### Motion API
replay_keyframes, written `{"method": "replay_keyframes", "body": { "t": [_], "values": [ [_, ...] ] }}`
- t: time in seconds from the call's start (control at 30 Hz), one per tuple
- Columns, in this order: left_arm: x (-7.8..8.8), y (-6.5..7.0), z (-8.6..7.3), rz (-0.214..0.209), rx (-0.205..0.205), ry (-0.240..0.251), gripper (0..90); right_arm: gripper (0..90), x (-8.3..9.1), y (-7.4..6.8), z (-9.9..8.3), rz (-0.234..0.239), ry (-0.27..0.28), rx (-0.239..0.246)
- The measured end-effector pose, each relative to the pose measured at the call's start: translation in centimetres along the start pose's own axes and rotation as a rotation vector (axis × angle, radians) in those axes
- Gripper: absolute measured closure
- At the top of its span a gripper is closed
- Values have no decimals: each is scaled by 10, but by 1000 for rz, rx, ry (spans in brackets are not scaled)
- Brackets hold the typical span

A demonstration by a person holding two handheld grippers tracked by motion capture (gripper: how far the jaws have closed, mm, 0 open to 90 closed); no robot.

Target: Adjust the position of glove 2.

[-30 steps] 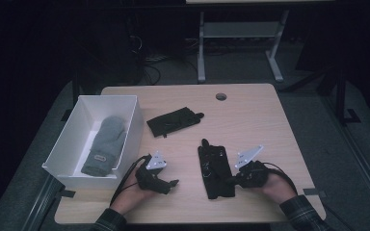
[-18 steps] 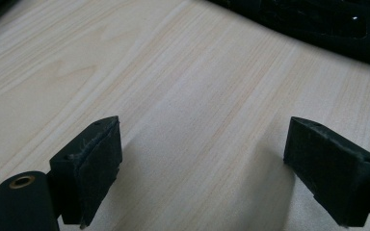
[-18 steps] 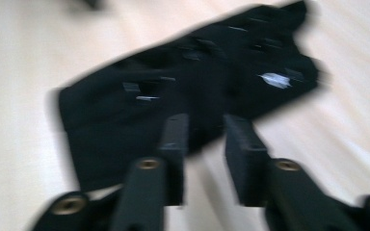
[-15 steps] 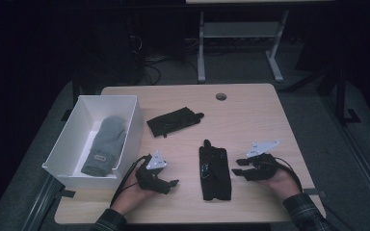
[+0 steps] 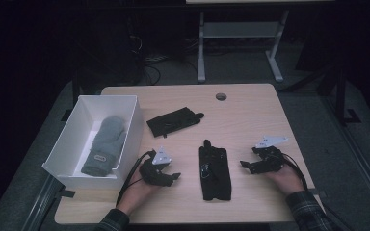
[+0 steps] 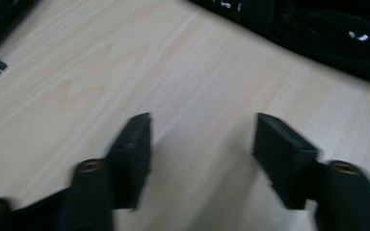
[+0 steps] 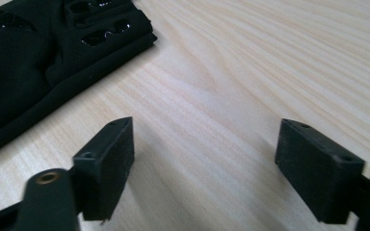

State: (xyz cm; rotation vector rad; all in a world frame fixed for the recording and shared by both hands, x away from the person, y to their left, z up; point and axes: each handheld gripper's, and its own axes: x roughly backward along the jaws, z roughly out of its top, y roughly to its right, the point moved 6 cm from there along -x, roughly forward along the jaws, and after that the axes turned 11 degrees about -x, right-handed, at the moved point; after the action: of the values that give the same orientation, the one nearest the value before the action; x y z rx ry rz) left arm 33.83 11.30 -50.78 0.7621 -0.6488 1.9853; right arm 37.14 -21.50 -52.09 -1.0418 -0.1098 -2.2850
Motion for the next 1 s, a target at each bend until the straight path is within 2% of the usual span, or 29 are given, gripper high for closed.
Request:
{"method": "replay_keyframes", "body": {
  "t": [0.03,0.1,0.13,0.23,0.3,0.43,0.5,0.63,0.73,0.83,0.9,1.0],
  "values": [
    [-1,-3,2,1,-8,-16,499,183,0,0,-1,0,2,-6],
    [-4,-10,8,12,10,-17,598,177,-1,0,-2,8,31,-1],
    [-6,-14,10,1,20,-27,657,177,-1,0,-2,6,28,-5],
    [-12,-26,17,7,35,-42,822,175,-1,0,-2,5,29,-8],
    [-13,-38,23,26,37,-50,884,175,-1,0,-2,5,29,-9],
    [-19,-59,36,56,59,-47,896,175,-1,0,-2,2,31,-11],
    [-23,-69,43,82,69,-36,896,176,-1,0,-2,2,32,-10],
    [-31,-93,54,130,68,-45,896,176,-1,0,-2,1,32,-11],
    [-38,-111,59,165,83,-47,897,176,-1,1,-2,-1,33,-11],
    [-48,-125,60,180,110,-59,897,176,-1,1,-2,-1,33,-13],
    [-54,-132,60,190,110,-70,896,176,-1,1,-2,-1,33,-12],
    [-64,-139,57,181,117,-89,897,176,-1,1,-2,-2,34,-12]
  ]
}}
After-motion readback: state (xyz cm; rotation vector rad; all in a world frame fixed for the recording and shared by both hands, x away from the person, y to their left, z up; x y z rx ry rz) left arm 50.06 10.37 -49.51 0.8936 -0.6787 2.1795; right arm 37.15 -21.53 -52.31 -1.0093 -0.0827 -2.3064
